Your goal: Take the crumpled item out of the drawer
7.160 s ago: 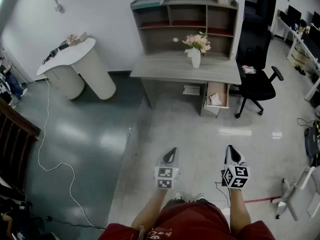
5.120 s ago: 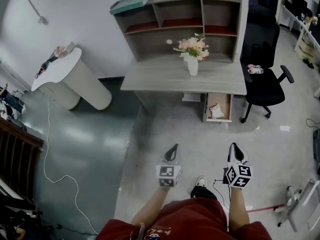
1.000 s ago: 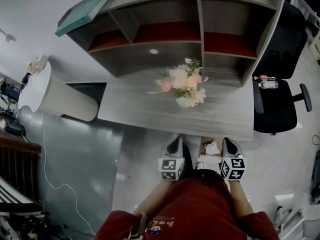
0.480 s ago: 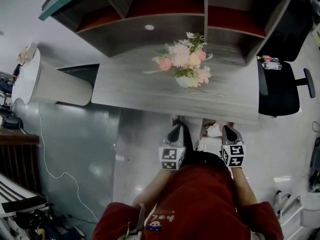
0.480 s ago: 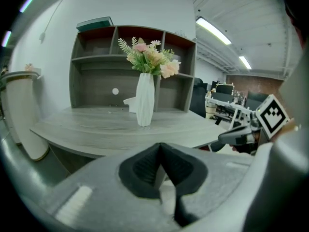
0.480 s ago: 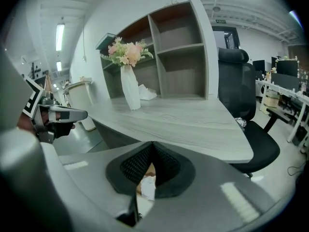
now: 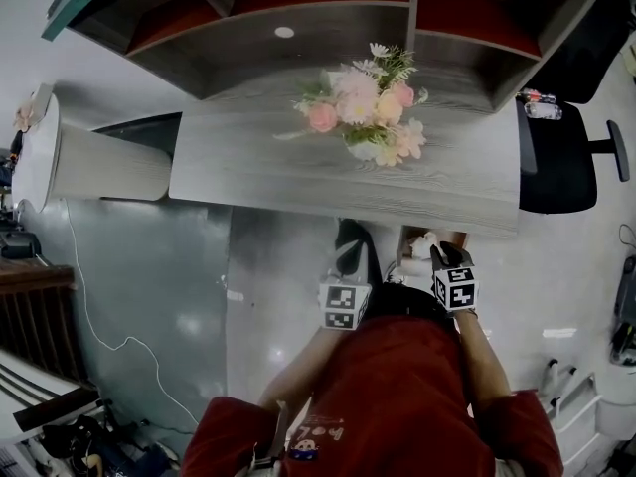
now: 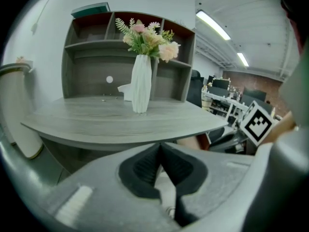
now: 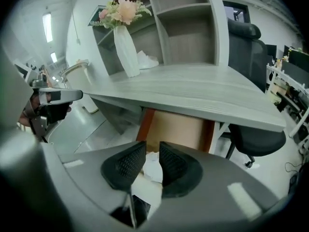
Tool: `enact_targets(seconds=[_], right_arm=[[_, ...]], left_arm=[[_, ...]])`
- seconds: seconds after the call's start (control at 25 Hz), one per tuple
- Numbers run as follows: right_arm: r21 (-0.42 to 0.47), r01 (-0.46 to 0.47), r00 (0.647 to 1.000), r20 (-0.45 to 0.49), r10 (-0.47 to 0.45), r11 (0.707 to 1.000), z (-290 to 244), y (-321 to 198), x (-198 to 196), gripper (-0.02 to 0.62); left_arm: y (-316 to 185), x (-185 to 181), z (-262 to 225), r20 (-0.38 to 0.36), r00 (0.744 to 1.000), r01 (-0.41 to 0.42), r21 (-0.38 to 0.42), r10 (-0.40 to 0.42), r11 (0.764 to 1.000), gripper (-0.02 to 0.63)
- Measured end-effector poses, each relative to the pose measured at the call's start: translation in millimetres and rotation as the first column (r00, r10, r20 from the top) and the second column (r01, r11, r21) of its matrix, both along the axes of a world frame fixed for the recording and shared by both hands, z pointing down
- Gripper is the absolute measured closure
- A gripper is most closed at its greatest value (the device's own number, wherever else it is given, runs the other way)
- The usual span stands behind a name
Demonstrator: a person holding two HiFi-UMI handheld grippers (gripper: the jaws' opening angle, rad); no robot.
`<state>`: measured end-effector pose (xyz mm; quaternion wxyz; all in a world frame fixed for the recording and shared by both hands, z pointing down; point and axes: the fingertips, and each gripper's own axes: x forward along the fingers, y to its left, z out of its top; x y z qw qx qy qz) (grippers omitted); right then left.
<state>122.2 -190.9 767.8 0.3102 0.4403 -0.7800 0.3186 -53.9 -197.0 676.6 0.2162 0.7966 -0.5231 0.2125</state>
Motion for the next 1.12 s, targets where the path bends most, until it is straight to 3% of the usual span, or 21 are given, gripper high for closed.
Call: enact_targets(seconds=[0.52, 1.12], right_arm=[[-0.184, 0.047, 0.997, -0.048, -0.057, 0.982, 74.0, 11.0, -16.2, 0.427], [-0.26, 0.004, 0.995, -0.091, -0.028, 0.966, 113.0, 9.9, -16.3, 0.411]], left_arm=[[-14.7, 8.9, 24.6, 0.003, 0.997, -0.071, -0.049, 0.071, 0.996, 0.607], [-13.6, 11.7, 39.9, 0.01, 0.994, -0.104, -0.094, 0.106, 0.99, 0.607]])
